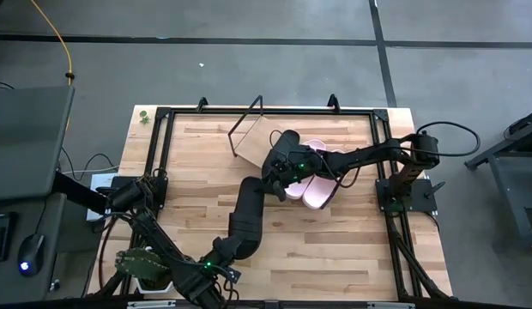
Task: Pick and place slides into the shelf
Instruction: Put the black slide to the shelf
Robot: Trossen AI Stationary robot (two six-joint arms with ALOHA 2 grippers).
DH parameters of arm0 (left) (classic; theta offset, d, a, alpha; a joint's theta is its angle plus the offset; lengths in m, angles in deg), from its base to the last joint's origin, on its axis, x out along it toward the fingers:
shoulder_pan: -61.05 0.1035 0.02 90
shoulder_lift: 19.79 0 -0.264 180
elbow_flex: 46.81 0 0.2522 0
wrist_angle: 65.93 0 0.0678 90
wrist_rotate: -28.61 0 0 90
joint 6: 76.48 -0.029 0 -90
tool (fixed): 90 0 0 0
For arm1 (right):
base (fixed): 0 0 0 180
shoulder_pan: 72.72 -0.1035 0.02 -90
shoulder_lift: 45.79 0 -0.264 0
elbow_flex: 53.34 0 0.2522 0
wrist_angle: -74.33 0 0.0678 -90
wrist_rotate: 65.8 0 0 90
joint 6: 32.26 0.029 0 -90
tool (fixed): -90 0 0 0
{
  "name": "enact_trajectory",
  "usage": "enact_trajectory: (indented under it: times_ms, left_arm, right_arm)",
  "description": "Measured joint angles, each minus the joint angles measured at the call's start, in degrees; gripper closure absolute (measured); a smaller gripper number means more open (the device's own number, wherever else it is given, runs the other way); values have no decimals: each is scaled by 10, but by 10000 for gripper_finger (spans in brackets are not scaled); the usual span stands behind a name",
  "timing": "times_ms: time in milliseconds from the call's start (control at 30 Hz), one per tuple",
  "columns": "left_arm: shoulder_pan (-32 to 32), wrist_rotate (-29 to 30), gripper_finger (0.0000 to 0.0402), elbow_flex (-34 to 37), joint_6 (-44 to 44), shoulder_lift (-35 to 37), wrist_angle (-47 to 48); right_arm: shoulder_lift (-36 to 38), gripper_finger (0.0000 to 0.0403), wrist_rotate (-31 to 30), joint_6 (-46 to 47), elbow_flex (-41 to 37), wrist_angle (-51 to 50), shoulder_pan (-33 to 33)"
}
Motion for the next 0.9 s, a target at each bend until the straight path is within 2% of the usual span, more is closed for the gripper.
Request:
enact_trajectory:
  times_ms: [200, 367, 500, 900]
  left_arm:
    - [0, -8, 401, 0, -2, 0, 0]
    - [0, -11, 401, 0, -1, 0, 0]
    - [1, -15, 389, 0, 1, 0, 0]
    - [23, -54, 305, 0, 25, 0, -2]
  right_arm:
    - [0, 303, -1, -15, 0, 0, 0]
    - [0, 336, -10, -38, 0, 0, 0]
    - [0, 344, -21, -42, 0, 0, 0]
    - [0, 347, -30, -52, 1, -2, 5]
